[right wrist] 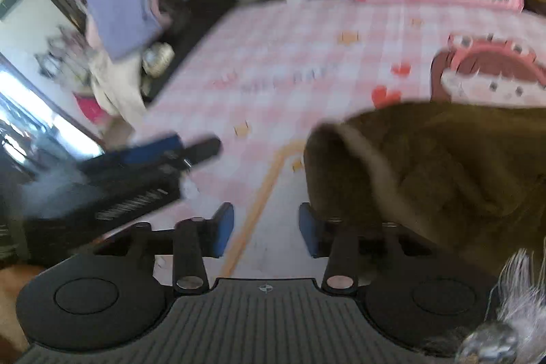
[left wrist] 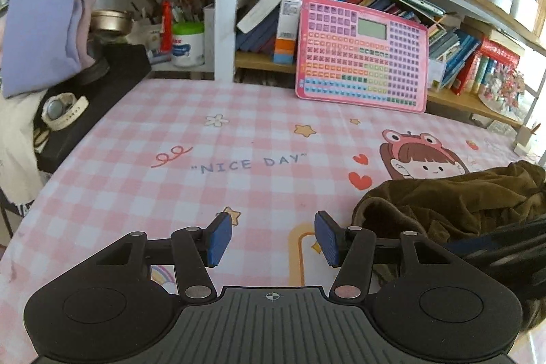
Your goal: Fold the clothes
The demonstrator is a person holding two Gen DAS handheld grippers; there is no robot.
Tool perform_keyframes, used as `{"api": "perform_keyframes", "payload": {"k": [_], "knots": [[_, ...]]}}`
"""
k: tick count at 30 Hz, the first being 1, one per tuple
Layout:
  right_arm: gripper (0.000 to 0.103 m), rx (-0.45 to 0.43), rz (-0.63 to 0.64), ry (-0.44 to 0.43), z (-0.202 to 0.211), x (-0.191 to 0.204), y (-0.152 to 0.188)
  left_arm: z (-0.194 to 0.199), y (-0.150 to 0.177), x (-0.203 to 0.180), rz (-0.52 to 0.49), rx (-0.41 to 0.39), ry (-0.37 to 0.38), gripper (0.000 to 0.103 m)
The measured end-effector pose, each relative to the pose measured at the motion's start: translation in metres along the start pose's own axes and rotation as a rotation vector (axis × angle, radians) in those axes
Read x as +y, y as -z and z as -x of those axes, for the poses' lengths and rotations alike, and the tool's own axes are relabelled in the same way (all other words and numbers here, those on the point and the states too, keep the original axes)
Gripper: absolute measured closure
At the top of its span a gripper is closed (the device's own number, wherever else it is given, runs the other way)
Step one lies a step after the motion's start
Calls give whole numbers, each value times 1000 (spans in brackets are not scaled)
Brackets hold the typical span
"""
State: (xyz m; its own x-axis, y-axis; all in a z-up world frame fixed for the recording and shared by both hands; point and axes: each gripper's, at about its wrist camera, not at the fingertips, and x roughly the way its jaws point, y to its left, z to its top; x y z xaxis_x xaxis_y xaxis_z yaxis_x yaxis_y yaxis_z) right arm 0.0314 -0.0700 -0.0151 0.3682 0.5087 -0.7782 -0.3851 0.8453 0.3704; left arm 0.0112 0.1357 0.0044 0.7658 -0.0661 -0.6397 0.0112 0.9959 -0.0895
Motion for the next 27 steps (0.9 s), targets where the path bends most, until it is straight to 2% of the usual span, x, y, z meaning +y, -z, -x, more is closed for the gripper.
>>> {"api": "perform_keyframes", "payload": {"k": [10, 14, 17, 21, 24, 27], "knots": [[63, -108, -20, 154, 55, -28, 35, -7, -2, -20, -132, -18, 187, 49], [61, -71, 70, 296, 36, -14, 57, -8, 8, -24, -223, 8, 261, 49], [61, -69, 144, 443, 21, 4, 77, -17, 11, -30, -299, 26, 271, 49], [63, -112, 155, 588, 20, 16, 108, -34, 9, -46, -387, 41, 299, 49], [67, -132, 95, 649, 26, 14, 122, -50, 10, -64, -489, 60, 277, 49], [76, -145, 20, 684, 33, 11, 131, -64, 9, -76, -562, 59, 249, 52]]}}
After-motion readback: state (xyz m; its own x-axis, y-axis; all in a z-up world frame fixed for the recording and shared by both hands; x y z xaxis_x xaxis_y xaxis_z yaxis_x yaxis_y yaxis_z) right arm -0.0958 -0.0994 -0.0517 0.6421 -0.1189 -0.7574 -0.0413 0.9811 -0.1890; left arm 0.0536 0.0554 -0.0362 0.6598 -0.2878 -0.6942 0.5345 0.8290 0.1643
